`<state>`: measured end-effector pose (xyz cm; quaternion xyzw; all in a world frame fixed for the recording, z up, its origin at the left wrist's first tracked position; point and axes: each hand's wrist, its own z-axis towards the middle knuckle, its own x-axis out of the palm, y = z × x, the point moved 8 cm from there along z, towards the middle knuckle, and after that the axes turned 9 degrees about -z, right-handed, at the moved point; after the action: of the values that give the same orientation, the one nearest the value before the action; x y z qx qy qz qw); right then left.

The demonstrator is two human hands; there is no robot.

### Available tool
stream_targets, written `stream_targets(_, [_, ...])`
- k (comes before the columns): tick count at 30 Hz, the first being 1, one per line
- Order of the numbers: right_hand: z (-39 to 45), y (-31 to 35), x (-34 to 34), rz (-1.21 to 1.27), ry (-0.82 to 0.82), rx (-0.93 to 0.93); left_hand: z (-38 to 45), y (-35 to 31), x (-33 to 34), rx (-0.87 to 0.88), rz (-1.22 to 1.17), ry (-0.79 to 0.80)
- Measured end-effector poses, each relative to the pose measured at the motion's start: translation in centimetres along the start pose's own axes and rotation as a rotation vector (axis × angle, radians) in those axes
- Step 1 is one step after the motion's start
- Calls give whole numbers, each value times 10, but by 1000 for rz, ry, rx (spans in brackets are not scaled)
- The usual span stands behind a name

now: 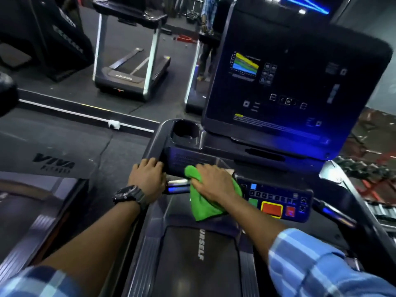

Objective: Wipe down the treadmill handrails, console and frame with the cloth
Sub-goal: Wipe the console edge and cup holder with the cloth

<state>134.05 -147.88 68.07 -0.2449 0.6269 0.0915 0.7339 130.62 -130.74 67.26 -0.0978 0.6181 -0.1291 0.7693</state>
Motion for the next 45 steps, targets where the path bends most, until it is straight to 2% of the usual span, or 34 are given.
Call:
stream_targets(3, [25, -20, 12, 3, 193, 92, 6, 2, -1, -4, 17, -13])
stream_targets(5, [42, 1, 22, 64, 293, 149, 5, 3, 2, -1, 39, 10])
stream_targets(7, [46, 39, 25, 103, 217, 116, 3, 3, 3, 14, 49, 25])
stream_targets(9, [30, 76, 15, 76, 60, -32, 3, 2, 2, 48, 39, 31])
stream_targets(11, [9, 79, 7, 36, -40, -128, 4, 2, 3, 85, 49, 42])
stream_targets(13, [4, 53, 7, 8, -89, -163, 6, 2, 3, 115, 58, 52])
stream_targets(18, [35, -17, 11, -28, -105, -6, 12, 11, 1, 91, -12, 46])
stream_targets(20, [73, -22, 4, -94, -186, 58, 17, 14, 2, 84, -27, 39])
stream_targets(22, [110, -3, -2, -138, -301, 23, 23, 17, 4, 75, -22, 30])
stream_targets(25, [124, 51, 14, -236, -428, -354, 31, 24, 7, 69, -23, 10])
stream_targets(28, [88, 52, 40, -360, -444, -852, 39, 29, 8, 39, -54, 11])
stream_targets(30, [63, 26, 46, -411, -373, -1183, 49, 27, 9, 28, -49, 25])
stream_targets(32, [66, 2, 41, -427, -273, -1280, 60, 25, 7, -8, -44, 37])
stream_targets(33, [77, -2, 36, -415, -281, -1216, 65, 24, 8, -23, -37, 42])
stream_targets(34, [93, -3, 26, -380, -333, -1074, 70, 24, 10, -32, -22, 42])
stream_targets(37, [142, 9, 11, -138, -393, -432, 85, 25, 15, -84, -8, 14])
stream_targets(39, [156, 32, 15, 105, -333, -172, 95, 26, 17, -100, -35, -1])
stream_targets(41, [158, 42, 16, 175, -341, -155, 103, 26, 17, -84, -42, -28])
stream_targets(44, [137, 30, 21, 66, -374, -366, 108, 30, 19, -85, -43, -61])
stream_targets(45, [133, 22, 20, 41, -389, -372, 108, 30, 19, -104, -47, -75])
